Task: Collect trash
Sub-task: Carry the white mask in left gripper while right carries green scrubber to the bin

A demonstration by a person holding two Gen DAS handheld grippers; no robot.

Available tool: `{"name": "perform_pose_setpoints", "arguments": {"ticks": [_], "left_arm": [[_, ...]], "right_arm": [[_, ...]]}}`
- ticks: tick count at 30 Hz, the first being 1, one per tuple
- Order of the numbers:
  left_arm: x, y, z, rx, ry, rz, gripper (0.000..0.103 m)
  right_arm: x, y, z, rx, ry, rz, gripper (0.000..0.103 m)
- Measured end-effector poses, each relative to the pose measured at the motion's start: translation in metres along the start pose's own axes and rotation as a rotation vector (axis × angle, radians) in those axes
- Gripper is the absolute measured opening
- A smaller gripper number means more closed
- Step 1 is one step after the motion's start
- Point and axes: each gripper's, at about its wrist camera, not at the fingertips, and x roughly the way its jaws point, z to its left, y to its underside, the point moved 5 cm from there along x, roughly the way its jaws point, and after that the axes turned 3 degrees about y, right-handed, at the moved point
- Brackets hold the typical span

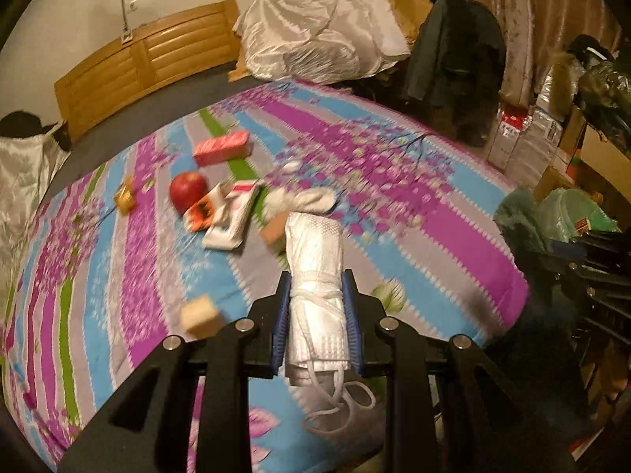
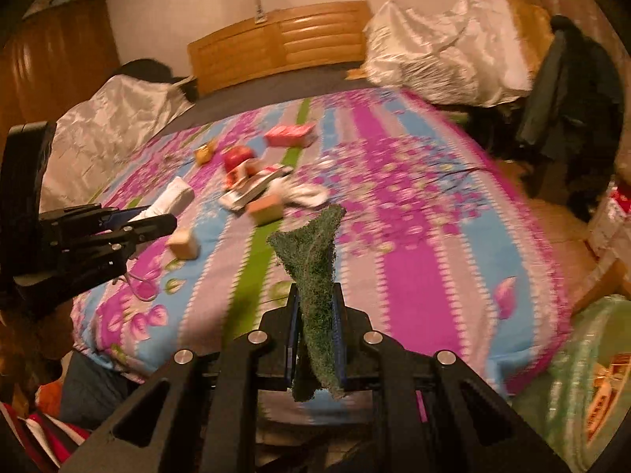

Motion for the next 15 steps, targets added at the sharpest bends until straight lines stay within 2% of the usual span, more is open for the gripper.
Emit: {"name": "perform_pose_setpoints", "arguments": {"ticks": [5, 15], "left_arm": [[0.007, -0.038, -0.041, 0.058, 0.032, -0.036, 0.024], [0.022, -0.105, -0.164, 0.235, 0.161, -0.104, 0.024]], "right_arm": [[-0.029, -0.005, -0.057, 0.069, 0.108, -0.056, 0.016], [-0.103, 0.012, -0.180, 0.241, 0.332, -0.155, 0.016]]}}
